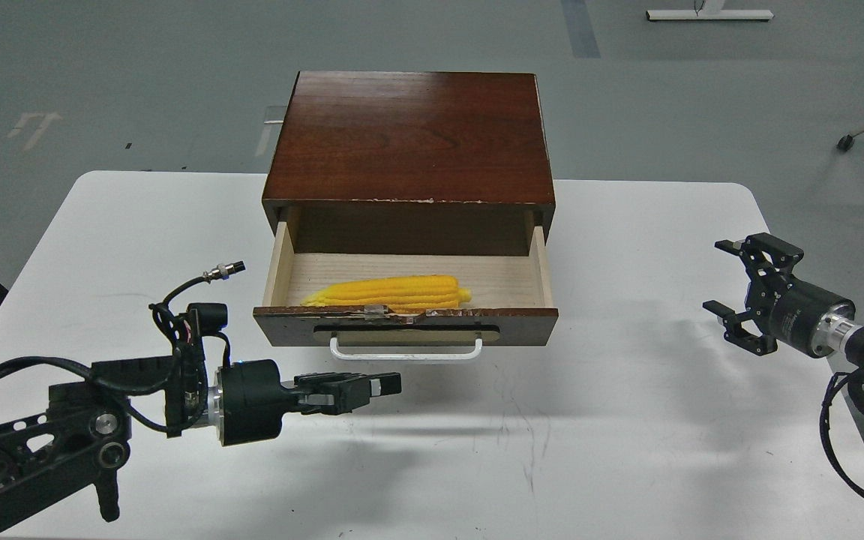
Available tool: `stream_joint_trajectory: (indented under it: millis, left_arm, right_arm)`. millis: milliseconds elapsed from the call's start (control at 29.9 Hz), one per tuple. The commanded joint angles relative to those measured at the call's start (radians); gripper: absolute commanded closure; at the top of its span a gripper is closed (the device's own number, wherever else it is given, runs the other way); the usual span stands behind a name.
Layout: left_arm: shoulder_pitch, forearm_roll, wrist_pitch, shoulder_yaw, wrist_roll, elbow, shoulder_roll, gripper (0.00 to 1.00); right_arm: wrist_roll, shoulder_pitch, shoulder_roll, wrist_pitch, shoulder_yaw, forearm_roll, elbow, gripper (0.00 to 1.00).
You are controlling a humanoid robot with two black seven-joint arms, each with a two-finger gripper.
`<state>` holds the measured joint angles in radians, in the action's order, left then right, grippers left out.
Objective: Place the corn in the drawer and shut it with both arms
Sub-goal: 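Pull the left gripper back and reposition it below the drawer handle, then push the drawer front with the left gripper into the cabinet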
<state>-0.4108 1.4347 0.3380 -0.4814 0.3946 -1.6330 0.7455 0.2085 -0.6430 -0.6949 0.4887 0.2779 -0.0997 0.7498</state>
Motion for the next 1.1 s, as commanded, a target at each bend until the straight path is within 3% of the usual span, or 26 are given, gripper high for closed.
stream_joint_trajectory:
  millis: [0, 301, 1069]
  left_arm:
    - [0.001, 0.0, -0.001, 0.0, 0.001, 0.007, 0.0, 1.0]
    - [0.001, -0.002, -0.001, -0.002, 0.0, 0.025, -0.014, 1.0]
    - [-0.017, 0.0, 0.001, -0.006, 0.0, 0.041, -0.026, 1.0]
  right_arm:
    - [0.005, 0.0, 0.002, 0.0, -0.017, 0.0, -0.004, 0.03]
    - [0.037, 0.0, 0.002, 0.0, -0.04, -0.017, -0.01, 0.03]
    - [0.055, -0.001, 0.002, 0.0, -0.04, -0.018, -0.009, 0.04]
